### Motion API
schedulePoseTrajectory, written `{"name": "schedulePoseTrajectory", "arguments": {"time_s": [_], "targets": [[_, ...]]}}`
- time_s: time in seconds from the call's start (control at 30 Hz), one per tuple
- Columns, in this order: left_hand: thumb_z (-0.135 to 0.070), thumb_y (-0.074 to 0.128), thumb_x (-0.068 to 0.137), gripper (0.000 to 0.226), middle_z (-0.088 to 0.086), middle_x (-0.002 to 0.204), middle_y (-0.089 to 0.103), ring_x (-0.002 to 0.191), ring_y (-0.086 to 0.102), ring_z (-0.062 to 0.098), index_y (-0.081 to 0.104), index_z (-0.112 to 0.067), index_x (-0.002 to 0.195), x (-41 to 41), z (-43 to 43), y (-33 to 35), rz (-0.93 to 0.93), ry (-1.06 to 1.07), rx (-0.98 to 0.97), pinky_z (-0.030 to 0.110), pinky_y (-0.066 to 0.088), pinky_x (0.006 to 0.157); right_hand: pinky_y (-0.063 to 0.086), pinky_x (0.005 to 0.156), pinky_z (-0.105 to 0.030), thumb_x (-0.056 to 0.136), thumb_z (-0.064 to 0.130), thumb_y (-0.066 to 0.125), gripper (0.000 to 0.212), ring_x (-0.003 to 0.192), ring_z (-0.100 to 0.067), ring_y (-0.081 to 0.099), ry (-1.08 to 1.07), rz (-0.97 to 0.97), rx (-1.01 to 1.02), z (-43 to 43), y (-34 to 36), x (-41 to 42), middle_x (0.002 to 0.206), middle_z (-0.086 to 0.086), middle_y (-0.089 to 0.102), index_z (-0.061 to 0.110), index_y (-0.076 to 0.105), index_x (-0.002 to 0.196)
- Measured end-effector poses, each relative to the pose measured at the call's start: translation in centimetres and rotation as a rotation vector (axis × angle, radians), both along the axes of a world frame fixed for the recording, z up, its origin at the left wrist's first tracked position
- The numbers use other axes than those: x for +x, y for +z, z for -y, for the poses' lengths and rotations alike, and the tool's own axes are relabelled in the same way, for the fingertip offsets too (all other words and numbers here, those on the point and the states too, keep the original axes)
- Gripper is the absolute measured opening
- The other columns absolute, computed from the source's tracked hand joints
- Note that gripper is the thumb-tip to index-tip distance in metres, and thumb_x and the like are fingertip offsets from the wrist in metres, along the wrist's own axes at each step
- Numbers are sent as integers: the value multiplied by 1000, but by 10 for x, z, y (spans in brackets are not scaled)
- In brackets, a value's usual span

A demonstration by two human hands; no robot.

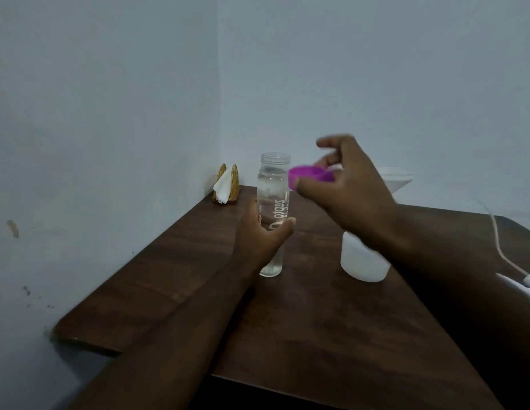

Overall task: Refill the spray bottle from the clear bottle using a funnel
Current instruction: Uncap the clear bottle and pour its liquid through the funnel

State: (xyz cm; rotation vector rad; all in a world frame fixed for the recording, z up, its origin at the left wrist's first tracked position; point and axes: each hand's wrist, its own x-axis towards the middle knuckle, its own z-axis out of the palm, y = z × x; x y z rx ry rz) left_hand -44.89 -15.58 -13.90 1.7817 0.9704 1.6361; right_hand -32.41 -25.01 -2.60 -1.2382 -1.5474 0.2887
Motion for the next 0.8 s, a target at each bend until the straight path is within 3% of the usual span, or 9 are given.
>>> {"name": "schedulePoseTrajectory", "arguments": {"time_s": [0.03, 0.17, 0.2, 0.27, 0.37, 0.53, 0.63, 0.73, 0.8], "targets": [[-24, 79, 75, 47, -12, 95, 68, 86, 66, -1, 49, -53, 97, -1, -1, -2, 8, -10, -4, 25, 56, 78, 54, 71, -21, 76, 26, 78, 62, 89, -9, 65, -21, -40, -25, 7, -19, 4, 99, 6, 60, 25, 48, 130], [-21, 78, 78, 35, -15, 88, 59, 79, 56, -21, 49, -36, 93, -3, -2, -6, 22, -83, -40, 1, 43, 66, 46, 69, -10, 77, 29, 81, 72, 95, -1, 58, -23, 38, -314, 22, -86, 8, 106, 14, 57, 26, 44, 138], [-24, 77, 78, 34, -12, 90, 61, 81, 59, -16, 51, -33, 97, -3, -2, -6, 39, -91, -37, 4, 45, 67, 45, 68, -10, 76, 30, 81, 74, 95, -1, 57, 0, 76, -388, 22, -95, 7, 105, 15, 55, 28, 41, 139], [-34, 75, 74, 39, -4, 95, 67, 88, 66, 4, 52, -32, 105, -4, -2, -7, 91, -102, -38, 28, 57, 76, 47, 71, -12, 74, 32, 83, 76, 96, -2, 56, 36, 116, -479, 22, -105, 4, 106, 15, 55, 31, 40, 137], [-41, 73, 73, 44, -11, 99, 69, 94, 68, 15, 49, -37, 109, -6, -2, -8, 157, -103, -19, 52, 56, 81, 48, 74, -14, 72, 31, 86, 74, 95, -3, 57, 59, 153, -499, 21, -115, 0, 104, 15, 56, 30, 43, 132], [-61, 67, 76, 47, -2, 113, 66, 100, 68, 26, 49, -41, 114, -6, -2, -7, 206, -86, 2, 59, 53, 82, 50, 76, -17, 70, 35, 86, 76, 92, -3, 56, 48, 251, -485, 21, -118, -9, 99, 19, 53, 30, 42, 130], [-69, 59, 77, 55, 9, 106, 68, 97, 68, 30, 51, -30, 114, -5, -6, -8, 200, -80, 7, 60, 53, 80, 51, 82, -21, 70, 46, 83, 74, 100, -6, 56, 44, 196, -484, 20, -112, -6, 111, 14, 55, 28, 44, 130], [-68, 46, 86, 51, 16, 94, 70, 88, 69, 30, 55, -22, 107, -6, -8, -8, 172, -5, 49, 57, 52, 78, 52, 90, -25, 75, 44, 80, 68, 106, -8, 58, 2, 47, -378, 11, -99, -6, 117, 7, 59, 21, 49, 131], [-55, 40, 92, 38, 15, 90, 70, 85, 68, 31, 57, -22, 102, -7, -9, -8, 183, 37, 93, 55, 51, 76, 53, 93, -29, 77, 41, 80, 68, 108, -10, 59, 0, -39, -307, -3, -86, -10, 118, 5, 60, 17, 49, 132]]}}
